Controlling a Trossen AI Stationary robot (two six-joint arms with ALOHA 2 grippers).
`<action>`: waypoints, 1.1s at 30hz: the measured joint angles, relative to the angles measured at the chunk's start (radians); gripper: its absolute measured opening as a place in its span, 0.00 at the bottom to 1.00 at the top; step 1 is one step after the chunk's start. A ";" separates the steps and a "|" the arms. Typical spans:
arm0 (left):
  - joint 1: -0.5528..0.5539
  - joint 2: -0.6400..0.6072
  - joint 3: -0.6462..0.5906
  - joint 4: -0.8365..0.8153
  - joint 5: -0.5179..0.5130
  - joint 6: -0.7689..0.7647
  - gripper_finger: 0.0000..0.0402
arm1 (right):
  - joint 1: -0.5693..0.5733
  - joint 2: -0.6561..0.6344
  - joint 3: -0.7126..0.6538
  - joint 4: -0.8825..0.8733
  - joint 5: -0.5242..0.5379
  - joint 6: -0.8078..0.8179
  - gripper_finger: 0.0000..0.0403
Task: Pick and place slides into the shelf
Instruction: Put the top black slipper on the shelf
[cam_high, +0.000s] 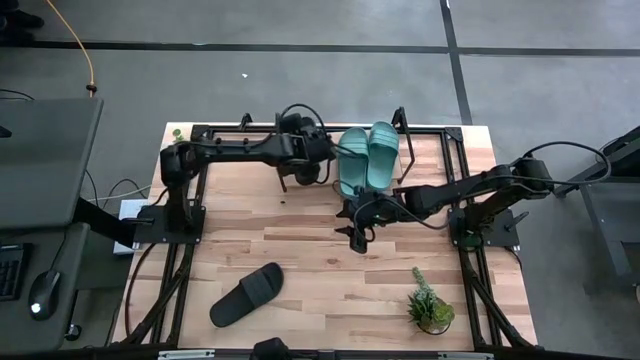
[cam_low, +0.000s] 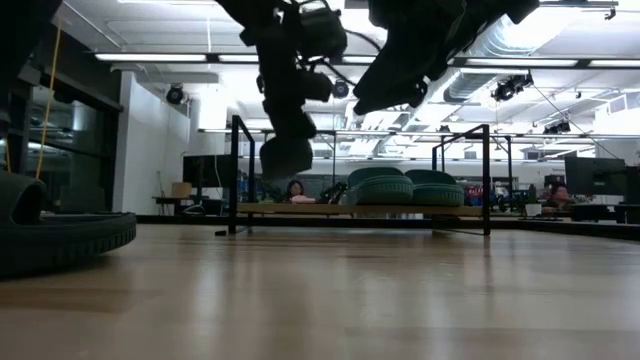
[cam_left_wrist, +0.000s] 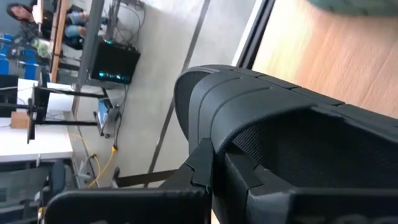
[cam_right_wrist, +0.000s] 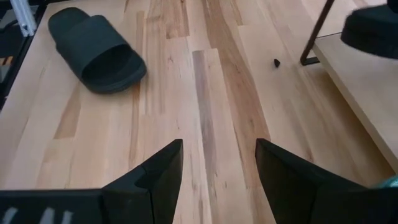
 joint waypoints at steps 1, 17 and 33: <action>0.000 0.008 0.000 -0.004 -0.001 -0.004 0.00 | 0.005 0.000 0.000 0.000 0.000 -0.004 0.48; -0.003 0.044 0.000 -0.043 -0.030 0.005 0.00 | -0.029 0.000 0.000 0.009 0.009 -0.105 0.48; -0.003 0.043 -0.118 -0.033 -0.028 0.003 0.00 | -0.128 0.000 0.000 0.009 0.003 -0.208 0.48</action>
